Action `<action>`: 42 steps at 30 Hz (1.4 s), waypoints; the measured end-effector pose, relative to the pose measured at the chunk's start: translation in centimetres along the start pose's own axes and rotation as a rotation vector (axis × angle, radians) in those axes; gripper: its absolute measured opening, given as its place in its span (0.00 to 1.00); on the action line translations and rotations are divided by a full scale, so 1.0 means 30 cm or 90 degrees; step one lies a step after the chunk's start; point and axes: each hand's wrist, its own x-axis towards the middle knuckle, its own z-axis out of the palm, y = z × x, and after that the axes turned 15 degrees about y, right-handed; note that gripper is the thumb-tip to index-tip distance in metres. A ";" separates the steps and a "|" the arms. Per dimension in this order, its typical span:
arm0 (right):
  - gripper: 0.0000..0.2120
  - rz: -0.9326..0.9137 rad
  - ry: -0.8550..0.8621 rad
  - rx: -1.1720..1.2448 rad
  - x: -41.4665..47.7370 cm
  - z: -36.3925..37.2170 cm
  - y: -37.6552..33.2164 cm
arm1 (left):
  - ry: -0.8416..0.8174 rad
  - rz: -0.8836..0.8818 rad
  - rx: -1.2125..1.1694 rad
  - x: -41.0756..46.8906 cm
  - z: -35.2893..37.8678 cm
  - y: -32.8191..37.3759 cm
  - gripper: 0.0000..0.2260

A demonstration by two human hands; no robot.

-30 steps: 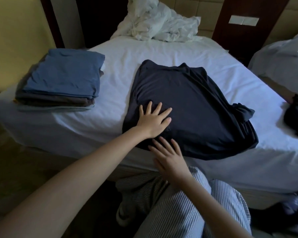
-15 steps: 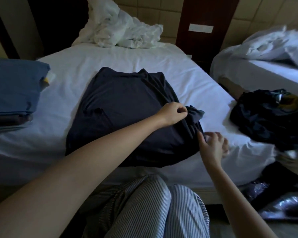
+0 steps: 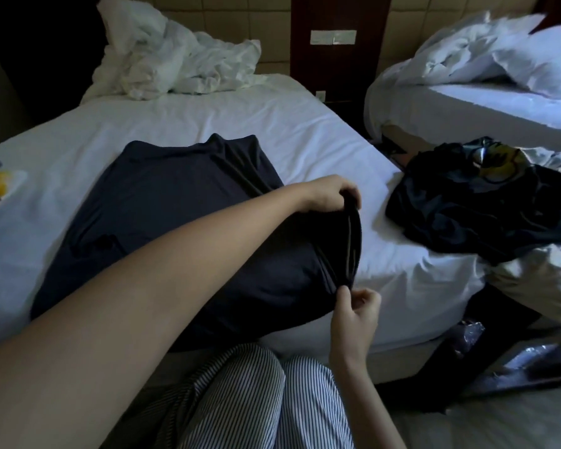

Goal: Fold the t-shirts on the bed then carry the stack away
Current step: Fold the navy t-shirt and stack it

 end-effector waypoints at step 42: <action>0.30 -0.587 -0.368 -0.376 -0.004 -0.071 -0.001 | 0.228 -0.339 0.374 -0.456 -0.045 -0.133 0.28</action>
